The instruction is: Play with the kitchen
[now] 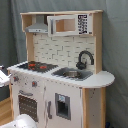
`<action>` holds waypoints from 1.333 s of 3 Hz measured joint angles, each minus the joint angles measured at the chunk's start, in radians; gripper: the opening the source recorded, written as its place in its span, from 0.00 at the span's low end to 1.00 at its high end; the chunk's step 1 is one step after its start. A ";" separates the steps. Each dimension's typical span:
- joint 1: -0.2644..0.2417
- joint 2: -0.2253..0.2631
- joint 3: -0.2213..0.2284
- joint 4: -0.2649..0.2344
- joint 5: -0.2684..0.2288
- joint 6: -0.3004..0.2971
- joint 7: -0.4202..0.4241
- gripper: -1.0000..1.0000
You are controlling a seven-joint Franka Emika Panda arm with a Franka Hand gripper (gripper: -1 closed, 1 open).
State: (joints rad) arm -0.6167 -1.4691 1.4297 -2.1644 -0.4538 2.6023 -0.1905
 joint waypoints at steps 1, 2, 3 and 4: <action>-0.006 -0.003 0.044 -0.003 -0.002 0.075 -0.055 1.00; -0.024 -0.015 0.101 -0.004 -0.048 0.140 -0.070 1.00; -0.053 -0.014 0.102 -0.042 -0.112 0.206 -0.092 1.00; -0.098 -0.013 0.102 -0.069 -0.125 0.304 -0.102 1.00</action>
State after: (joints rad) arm -0.7143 -1.4824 1.5314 -2.2330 -0.5793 2.9061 -0.2928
